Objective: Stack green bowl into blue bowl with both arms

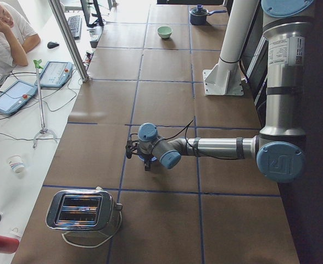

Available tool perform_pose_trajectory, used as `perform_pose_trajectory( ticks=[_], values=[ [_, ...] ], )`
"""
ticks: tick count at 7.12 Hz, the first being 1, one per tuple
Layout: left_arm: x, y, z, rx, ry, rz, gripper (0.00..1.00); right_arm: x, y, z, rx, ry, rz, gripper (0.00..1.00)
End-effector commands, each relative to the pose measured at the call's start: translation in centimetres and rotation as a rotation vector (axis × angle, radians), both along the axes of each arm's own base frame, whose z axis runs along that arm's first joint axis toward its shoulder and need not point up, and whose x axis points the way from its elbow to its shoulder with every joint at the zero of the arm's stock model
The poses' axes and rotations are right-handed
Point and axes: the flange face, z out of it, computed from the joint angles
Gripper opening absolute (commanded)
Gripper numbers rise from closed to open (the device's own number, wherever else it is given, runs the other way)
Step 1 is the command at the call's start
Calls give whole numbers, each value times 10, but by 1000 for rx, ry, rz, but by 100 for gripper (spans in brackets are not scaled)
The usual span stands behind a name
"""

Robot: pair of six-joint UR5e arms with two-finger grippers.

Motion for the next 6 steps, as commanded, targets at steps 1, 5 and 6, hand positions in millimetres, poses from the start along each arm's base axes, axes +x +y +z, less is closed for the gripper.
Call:
perform_pose_trajectory(
  ticks=[1,5,6],
  values=[
    [3,-4,-6,-9,12,-12,1,0,1,1,-2,-1,0,100],
    [73,-63,-195,-128,186,-189,0,0,0,0,0,-1,0,100],
    [124,-58,-240,-157,218,-173,0,0,0,0,0,-1,0,100]
  ],
)
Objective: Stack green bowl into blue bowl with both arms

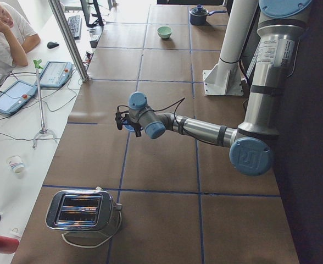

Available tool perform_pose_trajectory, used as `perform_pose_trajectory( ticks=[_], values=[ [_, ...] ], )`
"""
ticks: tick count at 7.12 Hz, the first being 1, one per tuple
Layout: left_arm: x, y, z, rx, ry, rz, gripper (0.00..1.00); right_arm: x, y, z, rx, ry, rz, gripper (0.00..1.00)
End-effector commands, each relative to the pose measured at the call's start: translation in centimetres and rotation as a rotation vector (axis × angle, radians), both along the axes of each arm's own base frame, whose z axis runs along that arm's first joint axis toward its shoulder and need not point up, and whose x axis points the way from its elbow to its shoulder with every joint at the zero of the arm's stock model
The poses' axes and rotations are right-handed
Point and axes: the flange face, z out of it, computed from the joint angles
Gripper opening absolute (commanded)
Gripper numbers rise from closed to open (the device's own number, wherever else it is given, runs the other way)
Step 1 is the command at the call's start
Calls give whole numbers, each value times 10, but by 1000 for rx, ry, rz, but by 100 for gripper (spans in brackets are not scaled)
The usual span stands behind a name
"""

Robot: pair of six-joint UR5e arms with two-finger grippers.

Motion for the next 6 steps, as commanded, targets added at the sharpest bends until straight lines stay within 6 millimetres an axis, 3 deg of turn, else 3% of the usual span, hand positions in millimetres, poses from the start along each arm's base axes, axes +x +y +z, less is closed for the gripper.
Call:
perform_pose_trajectory(
  ticks=[1,2,3,5,6],
  values=[
    [141,24,-122,-60,69,-30,0,0,0,0,1,0,0,100],
    [224,53,-178,-100,34,-33,0,0,0,0,-1,0,1,100],
    [263,67,-233,-74,15,-31,0,0,-1,-1,0,0,2,100],
    [321,81,-260,-84,4,-48,0,0,-1,-1,-1,-2,4,100],
    [331,87,-256,-83,-10,-37,0,0,-1,-1,-2,-2,5,100]
  ],
)
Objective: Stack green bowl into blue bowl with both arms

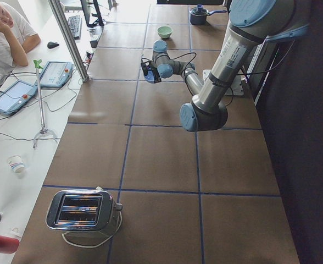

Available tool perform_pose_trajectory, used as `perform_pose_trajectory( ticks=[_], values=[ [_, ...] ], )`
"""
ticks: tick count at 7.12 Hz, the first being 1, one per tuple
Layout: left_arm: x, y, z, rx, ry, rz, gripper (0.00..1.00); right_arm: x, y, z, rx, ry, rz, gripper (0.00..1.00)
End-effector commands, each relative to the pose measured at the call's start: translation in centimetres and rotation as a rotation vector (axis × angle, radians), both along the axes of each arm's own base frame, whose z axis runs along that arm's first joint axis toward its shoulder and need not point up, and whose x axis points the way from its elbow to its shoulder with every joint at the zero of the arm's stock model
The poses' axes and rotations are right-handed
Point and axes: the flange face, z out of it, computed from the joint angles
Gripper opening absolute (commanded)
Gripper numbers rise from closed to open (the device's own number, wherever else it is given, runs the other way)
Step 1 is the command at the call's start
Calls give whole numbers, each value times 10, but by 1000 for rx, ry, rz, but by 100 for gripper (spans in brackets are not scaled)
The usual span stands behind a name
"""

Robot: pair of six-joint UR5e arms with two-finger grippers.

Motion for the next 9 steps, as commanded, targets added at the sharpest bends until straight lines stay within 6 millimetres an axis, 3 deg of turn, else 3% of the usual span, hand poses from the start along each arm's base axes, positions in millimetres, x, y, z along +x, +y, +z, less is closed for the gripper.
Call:
perform_pose_trajectory(
  ticks=[1,2,3,4,5,7,8,9],
  values=[
    [23,11,1,1,-23,9,2,0,0,0,-1,0,1,100],
    [24,11,4,-2,-27,9,6,0,0,0,-1,0,1,100],
    [24,12,7,-4,-34,12,19,0,0,0,-1,0,1,100],
    [23,11,9,-6,-38,10,52,0,-1,0,0,1,1,100],
    [19,12,16,-2,-45,12,100,0,-2,-1,1,0,4,100],
    [-15,-6,15,46,-103,95,100,-1,-13,-17,27,-4,10,100],
    [-68,-9,25,102,-148,191,100,-3,-15,-31,52,-28,13,100],
    [-123,-13,53,167,-190,267,100,-5,-17,-47,71,-54,24,100]
  ],
)
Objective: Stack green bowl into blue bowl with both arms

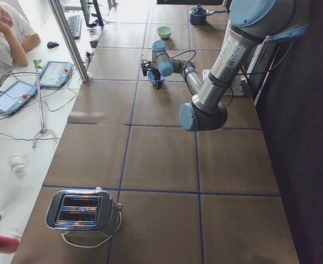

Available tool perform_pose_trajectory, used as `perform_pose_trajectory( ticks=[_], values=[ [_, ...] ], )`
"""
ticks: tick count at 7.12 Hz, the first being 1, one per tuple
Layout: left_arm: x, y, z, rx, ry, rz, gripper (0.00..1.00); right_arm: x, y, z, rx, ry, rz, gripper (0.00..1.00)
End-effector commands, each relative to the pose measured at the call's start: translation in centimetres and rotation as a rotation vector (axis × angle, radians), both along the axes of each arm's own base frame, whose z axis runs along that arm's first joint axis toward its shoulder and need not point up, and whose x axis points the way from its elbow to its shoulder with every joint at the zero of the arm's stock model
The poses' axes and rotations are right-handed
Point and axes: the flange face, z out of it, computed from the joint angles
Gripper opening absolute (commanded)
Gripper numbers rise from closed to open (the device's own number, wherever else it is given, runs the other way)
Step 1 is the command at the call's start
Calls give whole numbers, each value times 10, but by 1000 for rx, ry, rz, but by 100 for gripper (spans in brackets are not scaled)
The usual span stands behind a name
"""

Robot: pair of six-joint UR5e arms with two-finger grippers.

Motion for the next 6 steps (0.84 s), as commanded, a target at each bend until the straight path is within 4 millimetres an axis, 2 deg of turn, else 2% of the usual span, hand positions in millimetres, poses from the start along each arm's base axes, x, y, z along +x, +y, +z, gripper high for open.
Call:
perform_pose_trajectory(
  ticks=[1,3,4,5,6],
  values=[
    [-119,-15,63,142,-72,185,100,-7,-4,-26,25,-41,16,100],
    [-252,-41,166,223,-99,318,100,-21,-11,-49,62,-85,-9,100],
    [-329,-45,216,263,-114,348,100,-24,-17,-58,71,-106,-7,100],
    [-410,-44,269,303,-130,363,100,-37,-19,-69,55,-106,-4,100],
    [-478,-41,324,311,-156,366,100,-51,-19,-84,18,-106,26,100]
  ],
)
